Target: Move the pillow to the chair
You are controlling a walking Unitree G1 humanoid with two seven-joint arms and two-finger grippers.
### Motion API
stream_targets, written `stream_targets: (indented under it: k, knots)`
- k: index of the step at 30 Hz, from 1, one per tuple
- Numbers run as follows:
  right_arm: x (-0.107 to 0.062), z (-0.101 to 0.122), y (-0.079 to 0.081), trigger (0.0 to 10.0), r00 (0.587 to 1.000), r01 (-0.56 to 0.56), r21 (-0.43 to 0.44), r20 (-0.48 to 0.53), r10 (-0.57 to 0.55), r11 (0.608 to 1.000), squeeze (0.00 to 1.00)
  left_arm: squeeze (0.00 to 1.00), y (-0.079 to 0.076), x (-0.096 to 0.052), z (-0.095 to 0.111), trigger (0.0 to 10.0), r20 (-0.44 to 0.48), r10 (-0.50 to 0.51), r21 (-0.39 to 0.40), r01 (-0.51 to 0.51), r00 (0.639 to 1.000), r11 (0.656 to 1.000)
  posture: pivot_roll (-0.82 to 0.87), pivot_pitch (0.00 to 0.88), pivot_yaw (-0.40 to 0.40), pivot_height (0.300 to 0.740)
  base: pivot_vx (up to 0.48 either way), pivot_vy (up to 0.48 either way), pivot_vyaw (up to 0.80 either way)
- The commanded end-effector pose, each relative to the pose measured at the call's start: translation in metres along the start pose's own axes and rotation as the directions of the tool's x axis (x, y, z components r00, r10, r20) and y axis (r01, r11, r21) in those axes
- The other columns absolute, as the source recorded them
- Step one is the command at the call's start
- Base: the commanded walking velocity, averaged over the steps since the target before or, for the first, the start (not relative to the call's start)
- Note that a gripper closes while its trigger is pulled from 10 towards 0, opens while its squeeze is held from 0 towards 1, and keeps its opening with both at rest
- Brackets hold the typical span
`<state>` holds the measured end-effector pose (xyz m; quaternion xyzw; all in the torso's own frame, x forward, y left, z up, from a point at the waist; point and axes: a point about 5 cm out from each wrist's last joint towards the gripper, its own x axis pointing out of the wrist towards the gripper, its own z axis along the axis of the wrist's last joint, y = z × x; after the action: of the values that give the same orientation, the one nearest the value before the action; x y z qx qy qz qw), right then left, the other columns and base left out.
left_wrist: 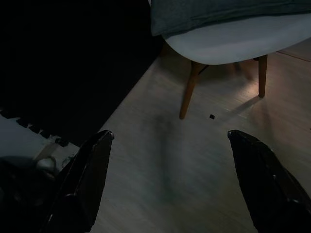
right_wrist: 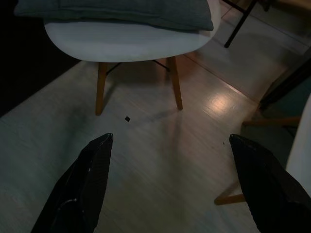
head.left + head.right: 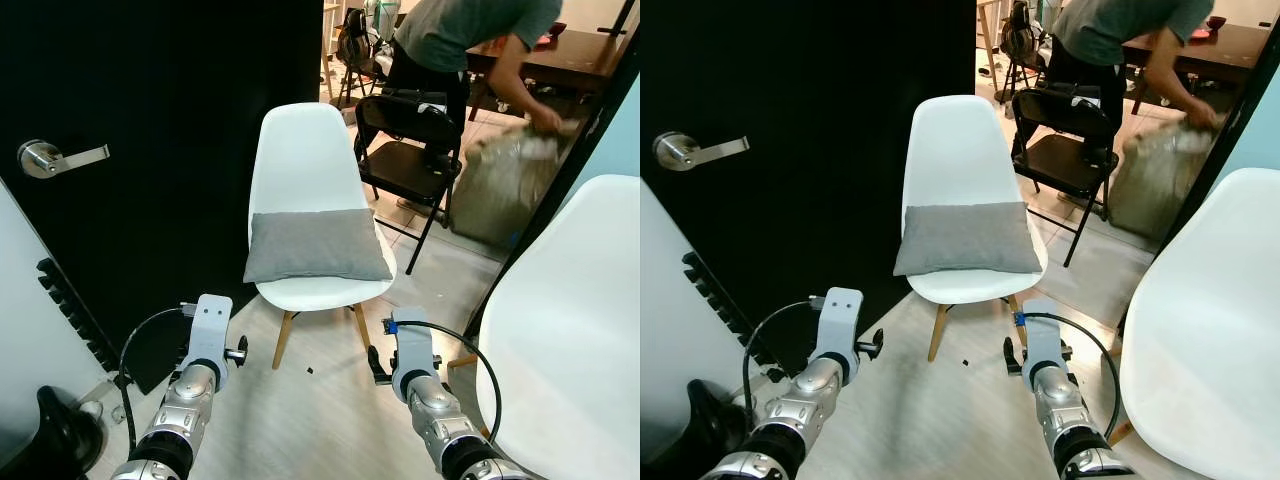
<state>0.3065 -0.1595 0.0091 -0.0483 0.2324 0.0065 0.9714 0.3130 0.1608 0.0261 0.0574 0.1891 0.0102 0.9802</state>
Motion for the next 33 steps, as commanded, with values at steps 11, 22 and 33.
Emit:
stream_targets:
  k: [11, 22, 33]
  knots:
    - [-0.001, 0.017, -0.002, 10.0, 0.989, 0.009, 0.012, 0.146, -0.011, 1.0, 0.0, 0.0, 0.002, 0.0, 0.007, 10.0, 0.07, 0.022, -0.03, -0.02, 0.997, 0.999, 0.02, 0.031, -0.041, 0.74, 0.0, 0.0, 0.0]
    - [-0.015, 0.11, 0.001, 10.0, 0.766, 0.087, -0.078, 0.642, -0.017, 0.993, 0.0, 0.0, 0.017, -0.01, 0.096, 10.0, 0.561, 0.085, -0.049, -0.069, 0.823, 0.996, 0.03, 0.0, -0.047, 0.74, 0.0, 0.0, 0.0]
    - [-0.036, 0.178, -0.009, 10.0, 0.514, 0.277, 0.026, 0.841, -0.171, 0.961, 0.0, 0.0, 0.004, -0.019, 0.109, 10.0, 0.655, 0.062, -0.045, -0.042, 0.753, 0.998, 0.03, 0.0, -0.052, 0.74, 0.0, 0.0, 0.0]
